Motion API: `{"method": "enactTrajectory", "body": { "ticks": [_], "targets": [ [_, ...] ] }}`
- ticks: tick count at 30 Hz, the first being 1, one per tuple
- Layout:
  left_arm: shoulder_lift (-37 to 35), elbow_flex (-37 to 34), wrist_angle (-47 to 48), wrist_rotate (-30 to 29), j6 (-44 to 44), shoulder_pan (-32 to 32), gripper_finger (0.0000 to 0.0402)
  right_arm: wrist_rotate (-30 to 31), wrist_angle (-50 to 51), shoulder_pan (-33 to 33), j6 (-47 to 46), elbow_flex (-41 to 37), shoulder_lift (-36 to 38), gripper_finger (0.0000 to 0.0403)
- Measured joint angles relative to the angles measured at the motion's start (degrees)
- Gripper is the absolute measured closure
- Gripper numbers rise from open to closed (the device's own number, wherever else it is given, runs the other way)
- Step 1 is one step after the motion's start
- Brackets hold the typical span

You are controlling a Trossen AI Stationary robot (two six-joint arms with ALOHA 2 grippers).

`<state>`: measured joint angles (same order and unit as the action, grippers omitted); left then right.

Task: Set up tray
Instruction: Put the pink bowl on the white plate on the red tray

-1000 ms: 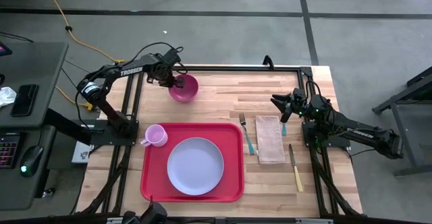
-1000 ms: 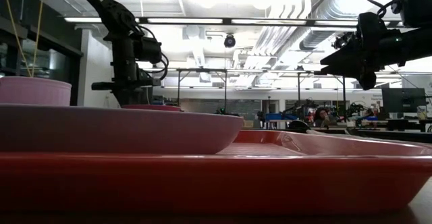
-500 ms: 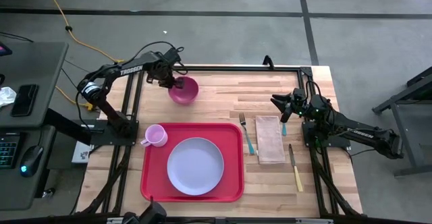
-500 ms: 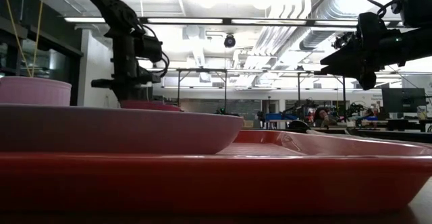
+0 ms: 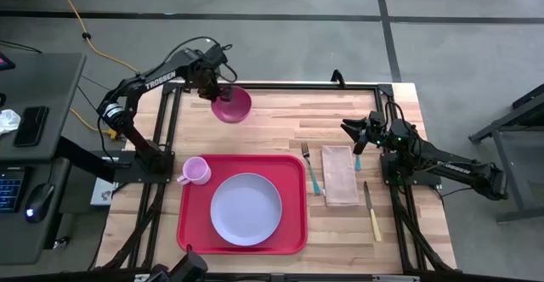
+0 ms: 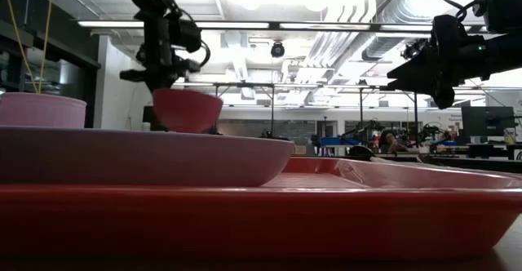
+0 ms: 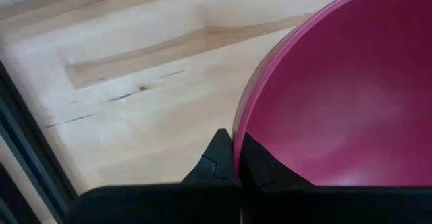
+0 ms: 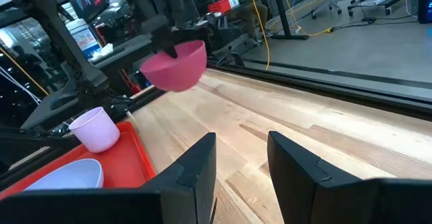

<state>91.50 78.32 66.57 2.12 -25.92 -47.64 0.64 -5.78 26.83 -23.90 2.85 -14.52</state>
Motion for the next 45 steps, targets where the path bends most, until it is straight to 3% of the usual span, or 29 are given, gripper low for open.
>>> {"method": "enactTrajectory", "body": {
  "ticks": [10, 16, 34, 45],
  "targets": [
    [-0.1, 16.4, 11.1, 0.1, 1.2, 0.0, 0.0385, 0.0, 0.0, 0.0, -0.1, 0.0, 0.0, 0.0291],
    [-0.1, 22.3, 14.9, 0.1, 1.2, 0.0, 0.0385, 0.0, 0.0, 0.0, -0.1, 0.0, 0.0, 0.0291],
    [-0.1, 23.2, 18.0, 1.2, 0.2, 0.4, 0.0385, -0.2, 0.0, 0.0, -0.1, 0.0, 0.0, 0.0291],
    [-0.1, 23.2, 17.8, 1.4, -3.2, 9.3, 0.0385, -0.5, 0.5, 0.0, -0.1, 0.0, 0.0, 0.0291]
  ]
}}
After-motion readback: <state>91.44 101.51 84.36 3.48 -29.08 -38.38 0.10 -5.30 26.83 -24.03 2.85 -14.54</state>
